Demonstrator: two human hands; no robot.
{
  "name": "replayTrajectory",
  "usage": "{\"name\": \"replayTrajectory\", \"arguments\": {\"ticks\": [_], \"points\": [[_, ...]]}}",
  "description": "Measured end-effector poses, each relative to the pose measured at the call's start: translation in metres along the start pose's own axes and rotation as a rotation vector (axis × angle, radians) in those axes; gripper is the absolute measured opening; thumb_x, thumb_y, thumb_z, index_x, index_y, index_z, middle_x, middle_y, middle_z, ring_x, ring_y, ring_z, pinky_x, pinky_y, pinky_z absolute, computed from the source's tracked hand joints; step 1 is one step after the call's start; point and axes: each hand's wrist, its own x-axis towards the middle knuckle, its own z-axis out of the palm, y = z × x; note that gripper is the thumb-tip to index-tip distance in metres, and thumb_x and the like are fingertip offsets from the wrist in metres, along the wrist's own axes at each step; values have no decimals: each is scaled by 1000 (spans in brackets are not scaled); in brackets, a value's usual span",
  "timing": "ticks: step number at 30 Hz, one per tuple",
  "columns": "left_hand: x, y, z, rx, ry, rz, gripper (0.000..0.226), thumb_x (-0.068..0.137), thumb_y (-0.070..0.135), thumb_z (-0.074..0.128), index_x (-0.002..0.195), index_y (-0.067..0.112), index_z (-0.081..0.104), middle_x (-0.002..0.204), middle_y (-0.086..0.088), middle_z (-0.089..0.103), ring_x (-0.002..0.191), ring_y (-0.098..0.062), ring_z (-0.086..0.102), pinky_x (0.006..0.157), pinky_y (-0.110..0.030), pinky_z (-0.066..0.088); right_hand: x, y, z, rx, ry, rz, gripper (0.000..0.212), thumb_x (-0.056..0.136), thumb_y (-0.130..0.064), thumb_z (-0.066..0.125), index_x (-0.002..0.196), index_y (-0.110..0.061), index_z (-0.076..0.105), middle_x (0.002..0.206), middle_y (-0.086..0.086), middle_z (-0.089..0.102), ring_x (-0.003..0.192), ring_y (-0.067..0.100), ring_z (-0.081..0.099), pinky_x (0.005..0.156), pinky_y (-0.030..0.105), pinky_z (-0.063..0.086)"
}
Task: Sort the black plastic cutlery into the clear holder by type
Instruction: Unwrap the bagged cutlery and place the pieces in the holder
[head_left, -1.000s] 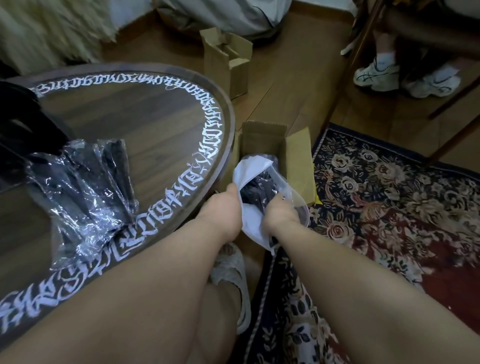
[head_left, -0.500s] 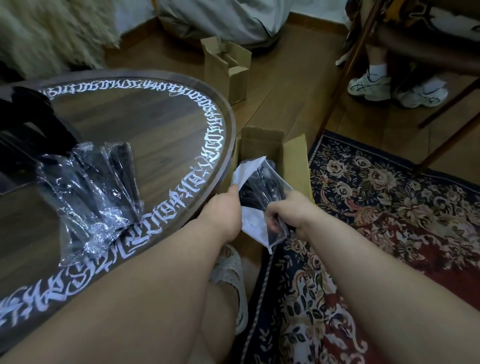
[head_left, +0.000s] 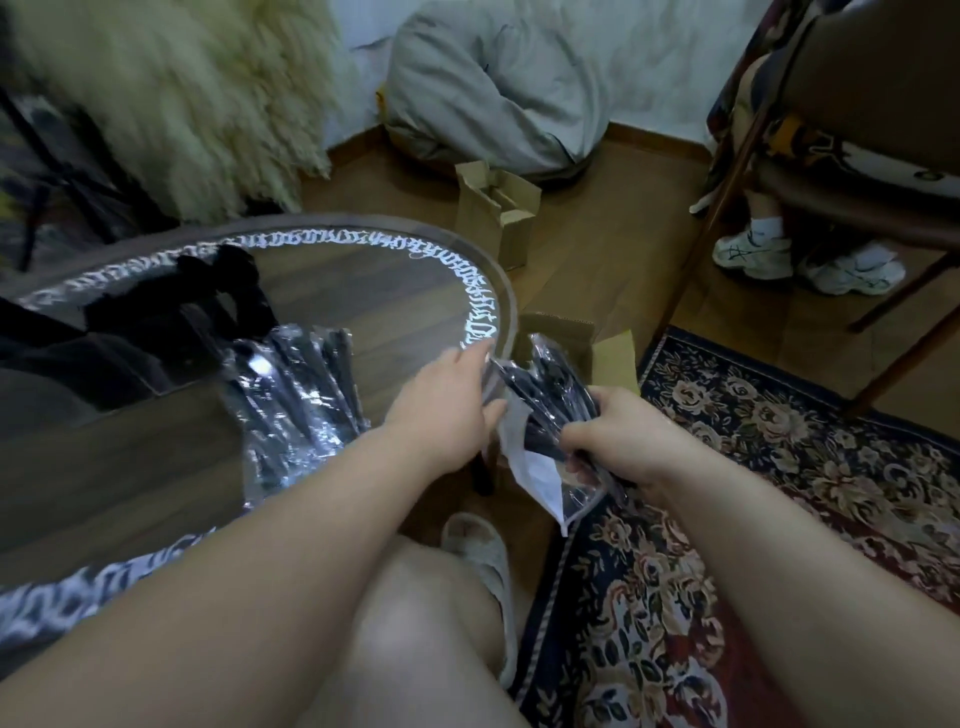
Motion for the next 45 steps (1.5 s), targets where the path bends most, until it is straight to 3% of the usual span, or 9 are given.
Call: {"name": "replayTrajectory", "arguments": {"ticks": [11, 14, 17, 22, 29, 33, 38, 42, 45], "points": [[-98, -132, -81, 62, 167, -376, 71, 92, 43, 55, 150, 19, 22, 143, -9, 39, 129, -27, 41, 106, -37, 35, 22, -108, 139, -191, -141, -202, 3, 77, -3, 60, 79, -3, 60, 64, 14, 58, 60, 26, 57, 54, 34, 43], [-114, -158, -86, 1, 203, -472, 70, 92, 43, 55, 149, 20, 23, 145, -8, 39, 131, -26, 41, 107, -39, 36, 32, -129, 181, -300, -196, -241, 26, 76, -17, 69, 95, 1, 63, 85, 16, 69, 75, 30, 66, 70, 40, 57], [-122, -176, -87, -63, 227, -522, 67, 93, 43, 54, 149, 21, 25, 148, -7, 38, 133, -25, 40, 106, -37, 35, 39, -142, 212, -391, -237, -280, 49, 76, -38, 74, 107, -3, 58, 96, 11, 67, 88, 28, 65, 85, 44, 55], [-133, -194, -73, -153, 122, -545, 73, 91, 46, 56, 151, 24, 21, 151, -4, 36, 133, -23, 42, 104, -34, 36, 41, -147, 231, -649, -264, -303, 88, 83, -52, 65, 148, -8, 24, 132, 12, 52, 110, 26, 55, 88, 34, 46], [-124, -202, -61, -139, 4, -539, 83, 86, 50, 62, 151, 21, 21, 152, -6, 30, 123, -23, 50, 101, -34, 40, 56, -124, 229, -803, -251, -381, 70, 85, -35, 68, 145, -23, 35, 123, 6, 57, 76, 18, 62, 74, 32, 53], [-108, -197, -53, -176, 4, -519, 84, 85, 50, 63, 151, 19, 21, 153, -6, 27, 130, -23, 44, 106, -33, 36, 65, -111, 216, -878, -185, -449, 71, 86, -33, 68, 147, -23, 33, 146, 7, 36, 100, 22, 57, 87, 30, 46], [-83, -183, -45, -224, 13, -491, 83, 84, 50, 64, 150, 17, 25, 150, -6, 31, 118, -22, 55, 107, -35, 38, 81, -102, 192, -890, -88, -434, 70, 85, -33, 66, 147, -25, 33, 148, 8, 33, 127, 29, 44, 101, 36, 41], [-78, -183, -48, -205, 52, -501, 79, 87, 47, 63, 149, 16, 27, 151, -6, 32, 124, -21, 50, 109, -31, 33, 83, -103, 190, -830, 20, -505, 57, 85, -42, 64, 135, -22, 46, 130, 4, 46, 115, 25, 50, 96, 36, 45], [-84, -189, -52, -168, 86, -513, 74, 89, 44, 61, 149, 17, 28, 151, -6, 33, 134, -20, 39, 110, -30, 29, 78, -108, 201, -843, 40, -522, 39, 83, -54, 61, 104, -20, 59, 99, -3, 57, 90, 19, 58, 76, 33, 49]]}}
